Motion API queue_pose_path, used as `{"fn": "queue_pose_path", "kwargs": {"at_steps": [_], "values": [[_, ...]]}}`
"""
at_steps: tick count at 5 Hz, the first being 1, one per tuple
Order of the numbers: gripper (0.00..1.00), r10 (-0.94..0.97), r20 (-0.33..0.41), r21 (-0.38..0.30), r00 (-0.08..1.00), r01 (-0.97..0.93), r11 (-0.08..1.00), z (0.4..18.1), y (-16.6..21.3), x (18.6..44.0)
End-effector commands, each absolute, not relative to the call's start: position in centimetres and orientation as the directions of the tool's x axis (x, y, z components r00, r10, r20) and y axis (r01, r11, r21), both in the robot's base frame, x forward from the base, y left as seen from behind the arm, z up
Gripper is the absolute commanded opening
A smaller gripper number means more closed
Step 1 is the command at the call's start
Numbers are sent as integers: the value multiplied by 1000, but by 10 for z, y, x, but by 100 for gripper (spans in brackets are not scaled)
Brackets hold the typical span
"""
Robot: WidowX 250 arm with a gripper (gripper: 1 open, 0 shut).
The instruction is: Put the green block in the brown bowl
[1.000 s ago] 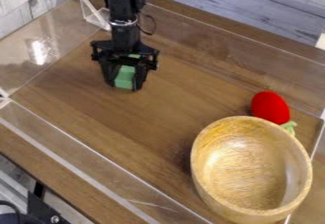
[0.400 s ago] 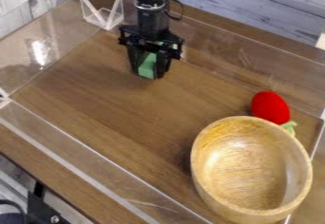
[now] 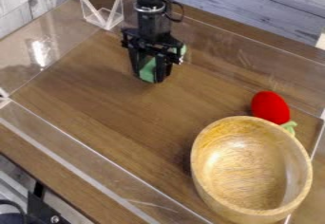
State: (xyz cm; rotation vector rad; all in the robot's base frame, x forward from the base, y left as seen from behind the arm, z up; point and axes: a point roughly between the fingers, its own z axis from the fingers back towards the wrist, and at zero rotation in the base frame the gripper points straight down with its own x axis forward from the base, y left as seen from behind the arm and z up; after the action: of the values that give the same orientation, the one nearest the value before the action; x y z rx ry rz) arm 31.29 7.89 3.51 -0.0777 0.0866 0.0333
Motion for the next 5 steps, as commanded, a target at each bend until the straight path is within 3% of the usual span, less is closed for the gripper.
{"fn": "queue_pose_path", "kwargs": {"at_steps": [1,3,5], "values": [[0,19,-78,-87,997,-25,996,38,83,314],[0,136,-108,-115,985,-148,982,28,67,309],[0,120,-124,-114,985,-134,984,42,71,315]]}}
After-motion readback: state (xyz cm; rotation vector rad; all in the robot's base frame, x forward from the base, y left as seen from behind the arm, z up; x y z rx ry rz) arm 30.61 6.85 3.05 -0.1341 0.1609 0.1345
